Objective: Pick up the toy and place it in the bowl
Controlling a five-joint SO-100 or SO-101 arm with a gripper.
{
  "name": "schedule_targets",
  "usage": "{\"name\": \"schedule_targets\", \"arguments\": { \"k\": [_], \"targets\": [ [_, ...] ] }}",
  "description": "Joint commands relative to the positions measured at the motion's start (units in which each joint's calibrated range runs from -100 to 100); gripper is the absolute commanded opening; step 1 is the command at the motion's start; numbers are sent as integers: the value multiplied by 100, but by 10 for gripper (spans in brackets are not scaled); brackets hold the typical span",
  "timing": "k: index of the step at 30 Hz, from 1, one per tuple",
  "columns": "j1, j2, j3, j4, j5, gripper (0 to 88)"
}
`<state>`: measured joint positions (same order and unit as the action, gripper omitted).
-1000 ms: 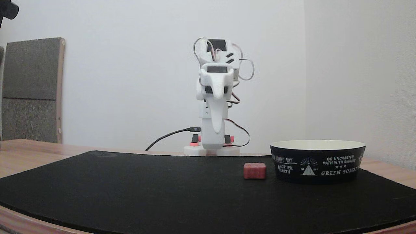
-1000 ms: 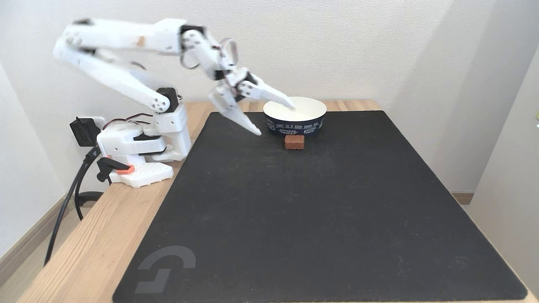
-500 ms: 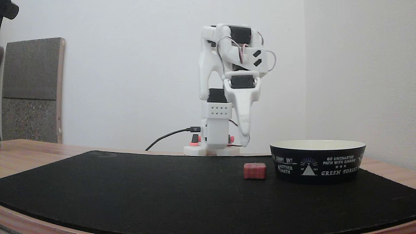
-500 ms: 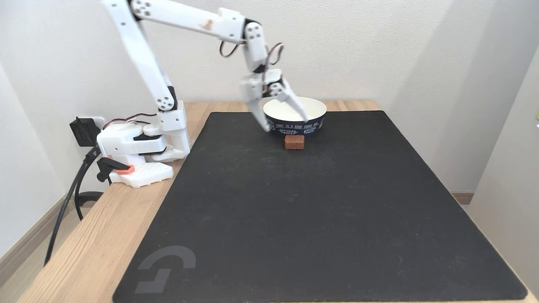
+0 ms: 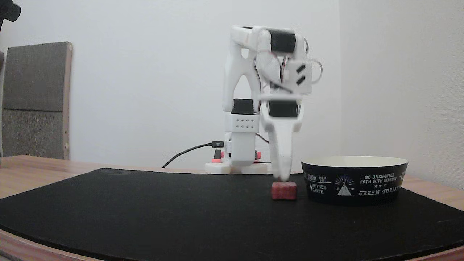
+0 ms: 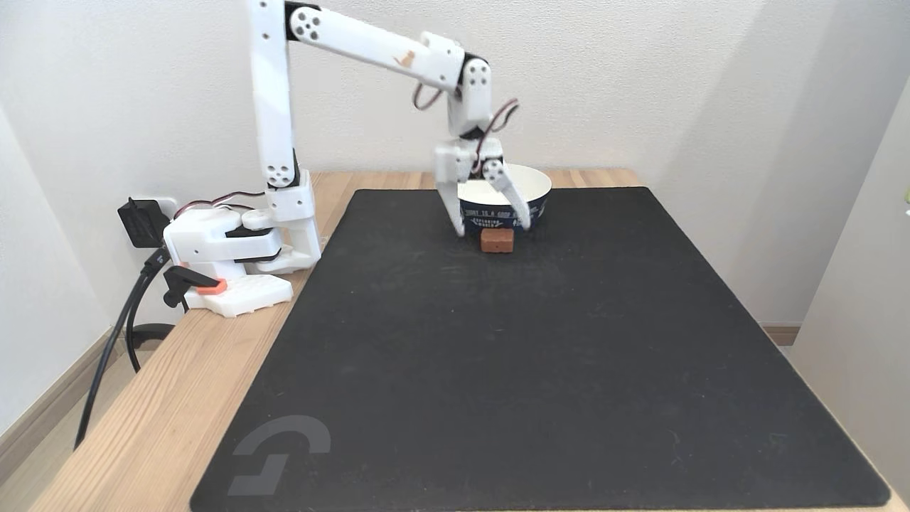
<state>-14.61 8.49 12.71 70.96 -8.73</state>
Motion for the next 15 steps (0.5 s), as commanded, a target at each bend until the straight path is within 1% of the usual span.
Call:
{"name": "schedule_targets", "arguments": {
  "k": [1, 4, 15],
  "targets": [
    [18, 122, -383, -68, 48, 378],
    [18, 214, -401, -169, 189, 377],
    [34, 639, -356, -559, 163, 375]
  ]
}}
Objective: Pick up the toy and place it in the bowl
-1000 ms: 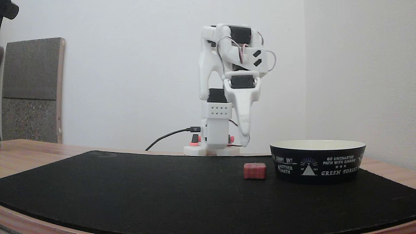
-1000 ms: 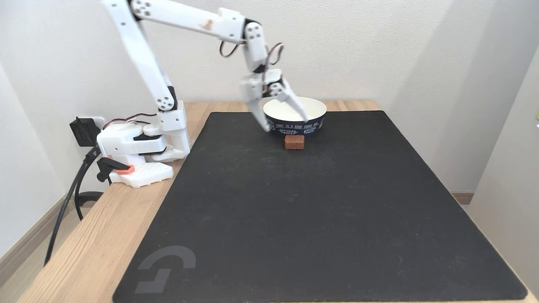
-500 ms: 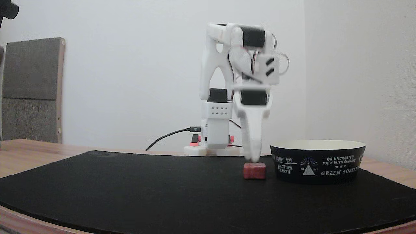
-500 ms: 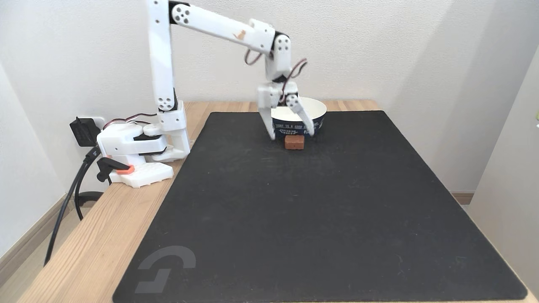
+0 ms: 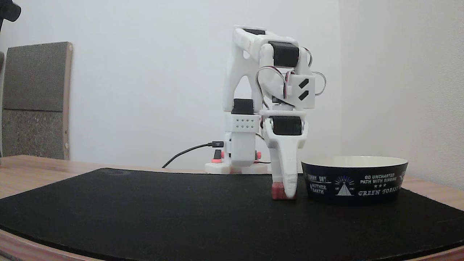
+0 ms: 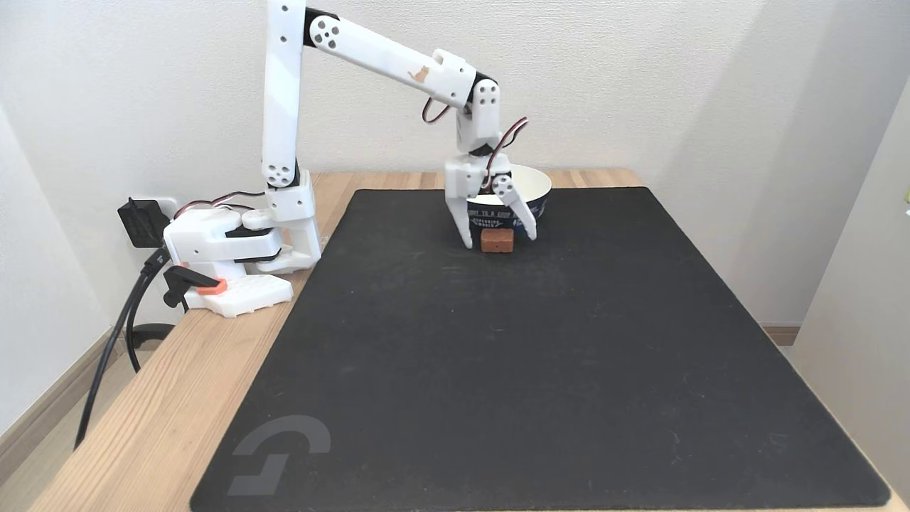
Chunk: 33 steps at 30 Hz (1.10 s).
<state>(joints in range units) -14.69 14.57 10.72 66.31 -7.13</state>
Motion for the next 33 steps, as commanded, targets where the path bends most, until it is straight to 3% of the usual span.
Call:
{"name": "schedule_targets", "arguments": {
  "k": [1, 5, 9, 13, 21, 26, 33],
  "targets": [
    [43, 39, -157, -103, 3, 375],
    [43, 39, -157, -103, -2, 345],
    [43, 39, -175, -103, -7, 174],
    [43, 39, -139, -256, -7, 95],
    [394, -144, -320, -272, 24, 85],
    [854, -1169, -347, -272, 35, 85],
    [60, -2520, -112, -425, 35, 87]
  ]
}}
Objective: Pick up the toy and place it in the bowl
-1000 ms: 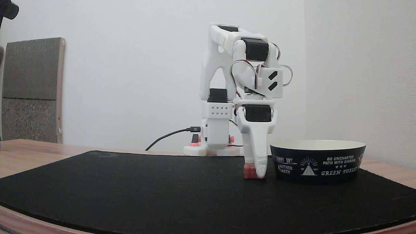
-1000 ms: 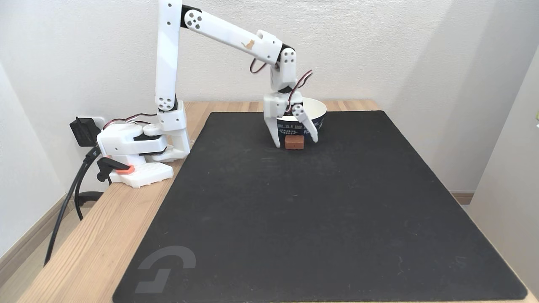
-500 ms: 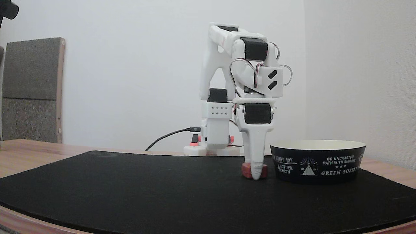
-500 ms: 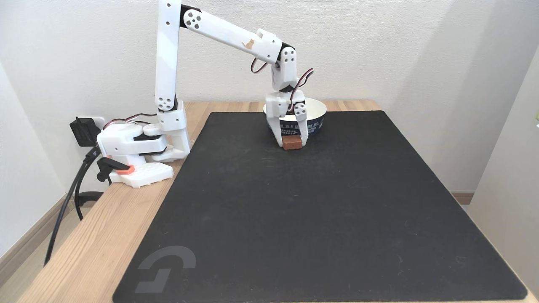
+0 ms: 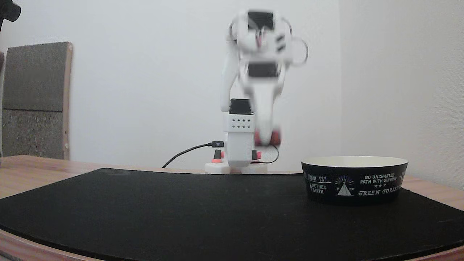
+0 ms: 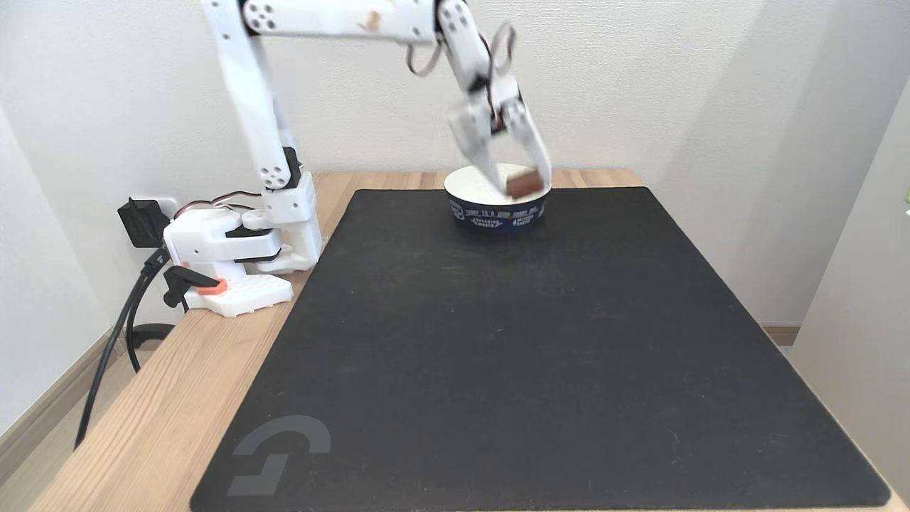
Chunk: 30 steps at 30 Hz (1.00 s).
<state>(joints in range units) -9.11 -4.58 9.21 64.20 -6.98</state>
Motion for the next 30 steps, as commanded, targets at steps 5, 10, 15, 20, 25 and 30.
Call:
{"name": "schedule_targets", "arguments": {
  "k": [5, 10, 15, 20, 25, 30],
  "targets": [
    [-1326, -630, 1201, -1916, 19, 93],
    [-1477, -622, 2328, -3194, 19, 203],
    [-1427, -680, 2481, -3237, 19, 316],
    [-1042, -838, 2139, -3033, 134, 318],
    [-281, -1797, 2571, -2873, 332, 316],
    [455, -3840, 4690, -2890, 296, 315]
  ]
}}
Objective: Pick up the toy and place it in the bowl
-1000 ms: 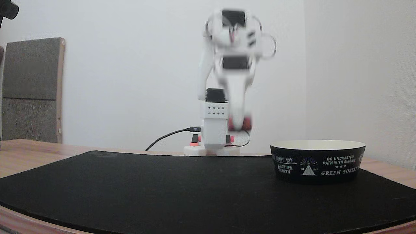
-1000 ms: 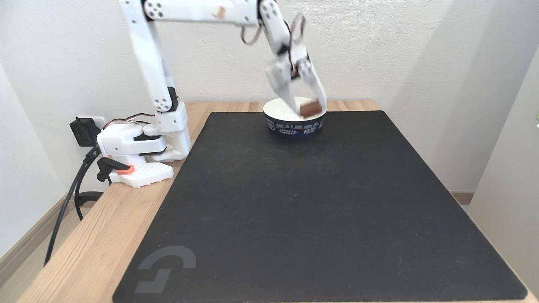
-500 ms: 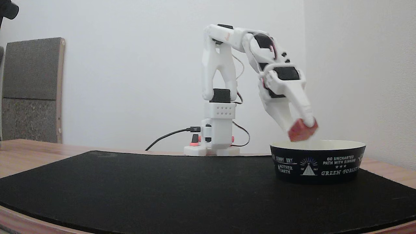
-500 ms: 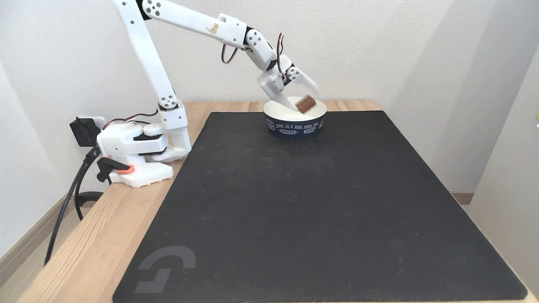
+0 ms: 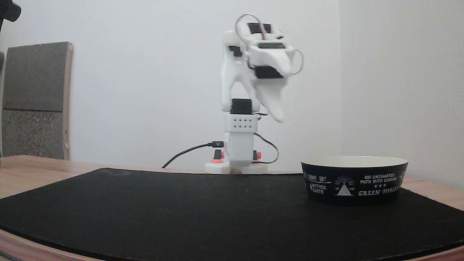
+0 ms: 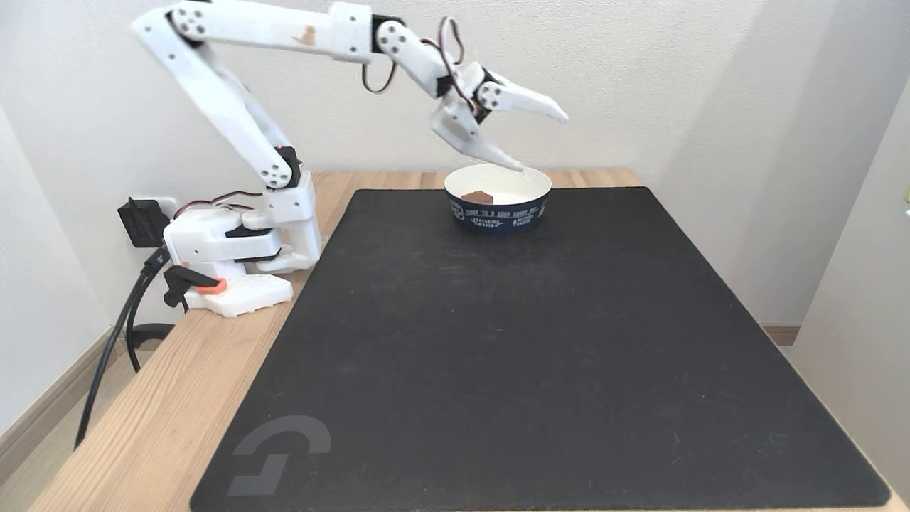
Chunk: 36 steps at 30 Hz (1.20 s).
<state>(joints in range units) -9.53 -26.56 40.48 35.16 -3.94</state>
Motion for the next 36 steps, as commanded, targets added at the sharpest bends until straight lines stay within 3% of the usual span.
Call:
{"name": "schedule_targets", "arguments": {
  "k": [1, 2, 6, 7, 8, 13, 16, 18, 36],
  "targets": [
    [489, -2000, 2013, -11, -13, 315],
    [472, -2317, 2383, -2, -18, 309],
    [363, -3784, 4023, -2, -8, 119],
    [422, -4309, 4492, 23, 18, 32],
    [447, -4576, 4717, 32, 13, 12],
    [505, -6410, 5952, 489, -13, 26],
    [531, -7277, 5898, 1454, -13, 26],
    [497, -7302, 5898, 1818, -13, 28],
    [564, -7277, 5898, 1793, 2, 29]
  ]
}}
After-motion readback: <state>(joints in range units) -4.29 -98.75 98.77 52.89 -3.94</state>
